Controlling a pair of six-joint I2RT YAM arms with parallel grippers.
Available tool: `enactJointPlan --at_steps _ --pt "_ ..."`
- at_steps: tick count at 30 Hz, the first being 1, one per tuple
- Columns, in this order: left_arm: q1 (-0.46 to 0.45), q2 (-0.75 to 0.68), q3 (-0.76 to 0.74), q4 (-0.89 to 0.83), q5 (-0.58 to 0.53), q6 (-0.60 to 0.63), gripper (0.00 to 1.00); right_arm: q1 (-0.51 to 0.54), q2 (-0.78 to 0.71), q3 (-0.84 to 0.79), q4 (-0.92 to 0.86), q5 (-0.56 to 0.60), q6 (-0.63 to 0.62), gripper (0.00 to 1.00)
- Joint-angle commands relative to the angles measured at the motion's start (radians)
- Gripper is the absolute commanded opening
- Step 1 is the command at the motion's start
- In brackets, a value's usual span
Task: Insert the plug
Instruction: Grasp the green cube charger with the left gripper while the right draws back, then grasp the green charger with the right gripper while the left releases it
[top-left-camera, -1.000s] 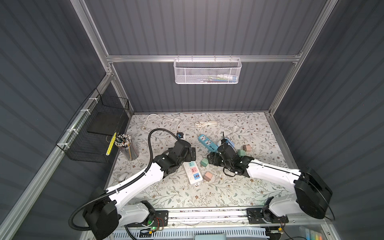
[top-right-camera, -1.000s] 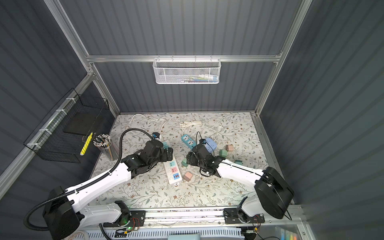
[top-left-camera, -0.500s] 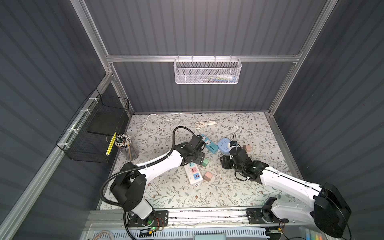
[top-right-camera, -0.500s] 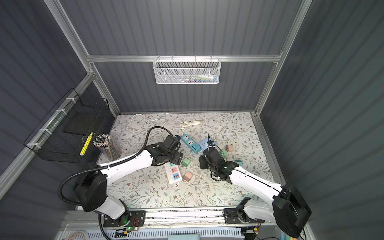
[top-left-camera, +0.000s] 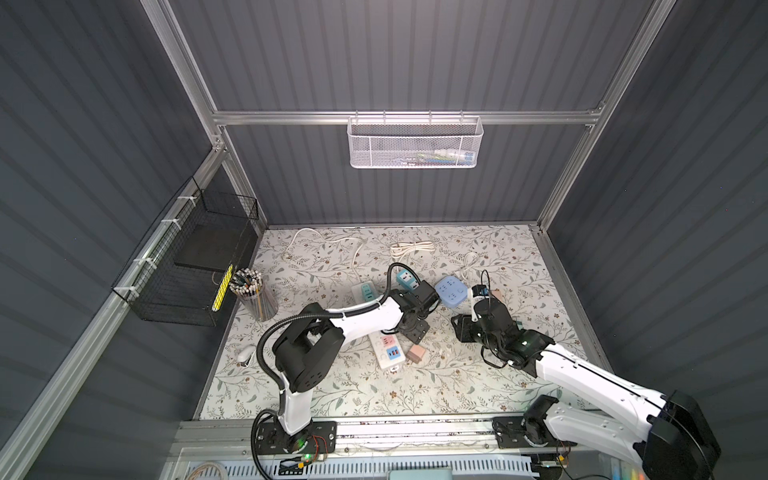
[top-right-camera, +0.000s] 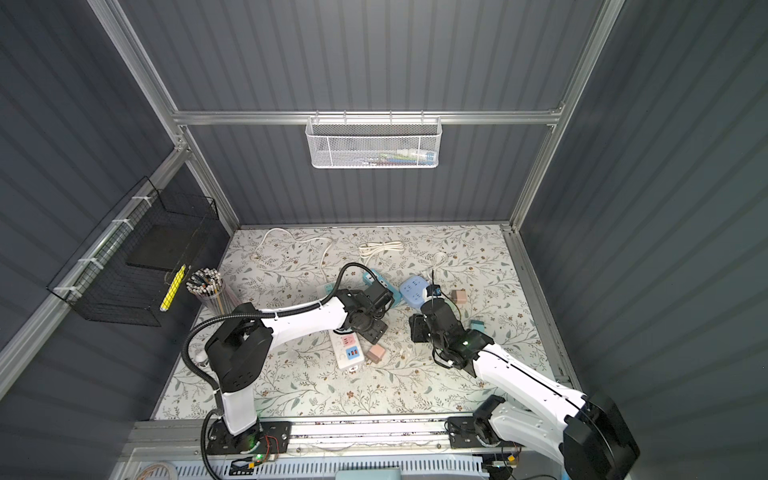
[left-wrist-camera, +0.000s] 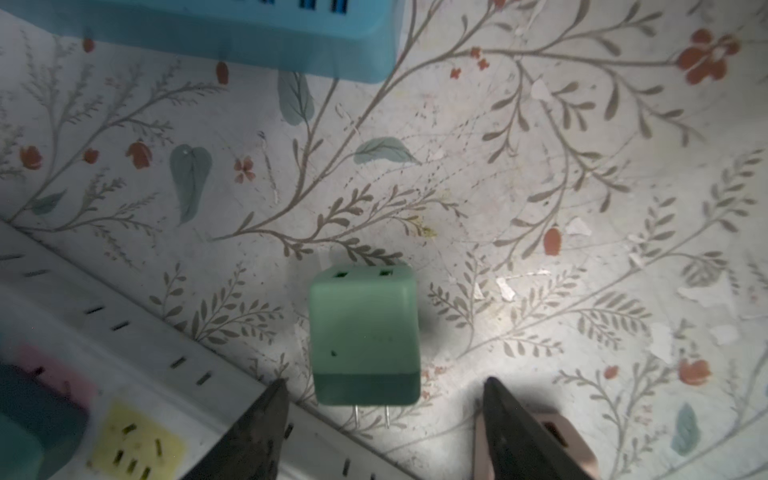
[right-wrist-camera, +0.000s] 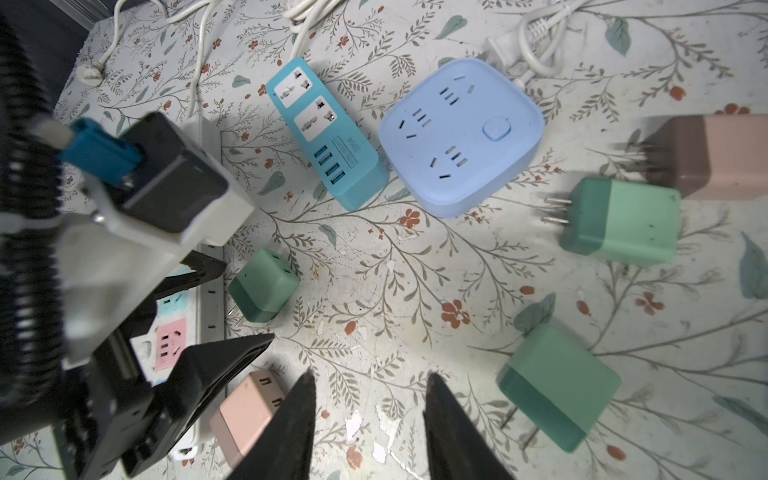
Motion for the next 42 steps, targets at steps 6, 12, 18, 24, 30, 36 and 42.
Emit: enactJointPlan --at_steps 6,12,18,24,30,36,42 --pt "0.001 0.062 0.039 -0.013 -0.050 0.032 0.69 -0.005 -0.027 -0.014 -0.023 -0.005 -0.002 0.45" --pt "0.002 0.083 0.040 -0.005 -0.056 0.027 0.54 -0.007 -0.024 -0.021 -0.015 -0.006 -0.003 0.46" --pt "0.002 0.077 0.027 0.008 -0.044 0.024 0.44 -0.007 -0.032 -0.003 -0.061 0.027 -0.001 0.48" --pt "0.001 0.028 -0.016 0.071 -0.040 0.028 0.31 -0.008 -0.061 0.017 -0.096 0.036 0.002 0.50" --pt "0.000 -0.158 -0.167 0.328 -0.003 0.063 0.21 -0.013 -0.094 0.036 -0.125 0.010 -0.001 0.52" --pt "-0.005 -0.413 -0.505 0.876 0.043 0.110 0.19 -0.045 -0.143 0.073 -0.113 -0.171 -0.017 0.54" --pt "-0.006 -0.520 -0.695 1.224 0.085 0.194 0.19 -0.052 -0.138 0.142 -0.076 -0.335 -0.030 0.54"
